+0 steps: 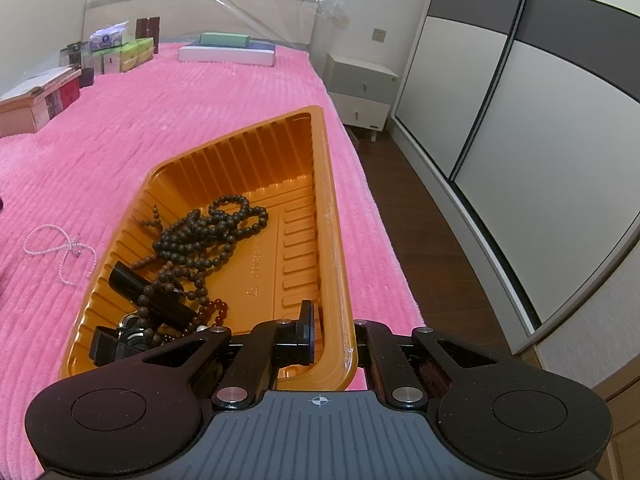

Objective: Organize jewelry
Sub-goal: 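Return the left tool and grasp the white pearl strand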

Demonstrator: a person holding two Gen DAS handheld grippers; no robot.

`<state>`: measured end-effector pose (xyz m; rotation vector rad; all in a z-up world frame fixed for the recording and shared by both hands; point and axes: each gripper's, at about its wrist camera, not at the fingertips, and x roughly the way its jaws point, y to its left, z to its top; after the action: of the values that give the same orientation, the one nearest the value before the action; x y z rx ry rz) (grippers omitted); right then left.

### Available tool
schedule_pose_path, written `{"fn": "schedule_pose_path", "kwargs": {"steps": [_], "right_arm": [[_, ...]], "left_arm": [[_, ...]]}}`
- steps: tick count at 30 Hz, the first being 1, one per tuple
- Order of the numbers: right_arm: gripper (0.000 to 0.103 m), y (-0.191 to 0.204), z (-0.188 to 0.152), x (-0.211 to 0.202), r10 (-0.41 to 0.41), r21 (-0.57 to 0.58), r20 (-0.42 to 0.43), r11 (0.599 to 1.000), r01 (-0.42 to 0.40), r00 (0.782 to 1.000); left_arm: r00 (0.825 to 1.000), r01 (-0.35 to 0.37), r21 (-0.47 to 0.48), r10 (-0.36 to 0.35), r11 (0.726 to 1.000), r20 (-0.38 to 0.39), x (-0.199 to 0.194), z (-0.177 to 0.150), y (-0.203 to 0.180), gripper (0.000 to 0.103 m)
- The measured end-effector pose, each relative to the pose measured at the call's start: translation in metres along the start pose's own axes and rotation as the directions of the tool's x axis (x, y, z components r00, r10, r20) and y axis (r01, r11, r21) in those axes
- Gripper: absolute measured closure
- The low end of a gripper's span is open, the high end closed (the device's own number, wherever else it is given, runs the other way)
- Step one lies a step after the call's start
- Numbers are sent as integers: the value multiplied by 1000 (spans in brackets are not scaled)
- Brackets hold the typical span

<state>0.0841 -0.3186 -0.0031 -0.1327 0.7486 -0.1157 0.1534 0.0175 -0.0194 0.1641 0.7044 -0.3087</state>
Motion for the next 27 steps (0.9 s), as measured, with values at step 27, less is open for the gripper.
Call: {"fn": "schedule_pose_path", "kwargs": {"steps": [27], "right_arm": [[97, 0, 0, 7, -15, 3, -16, 1000, 16, 1000]], "left_arm": [[997, -4, -76, -2, 997, -76, 60, -17, -16, 101]]}}
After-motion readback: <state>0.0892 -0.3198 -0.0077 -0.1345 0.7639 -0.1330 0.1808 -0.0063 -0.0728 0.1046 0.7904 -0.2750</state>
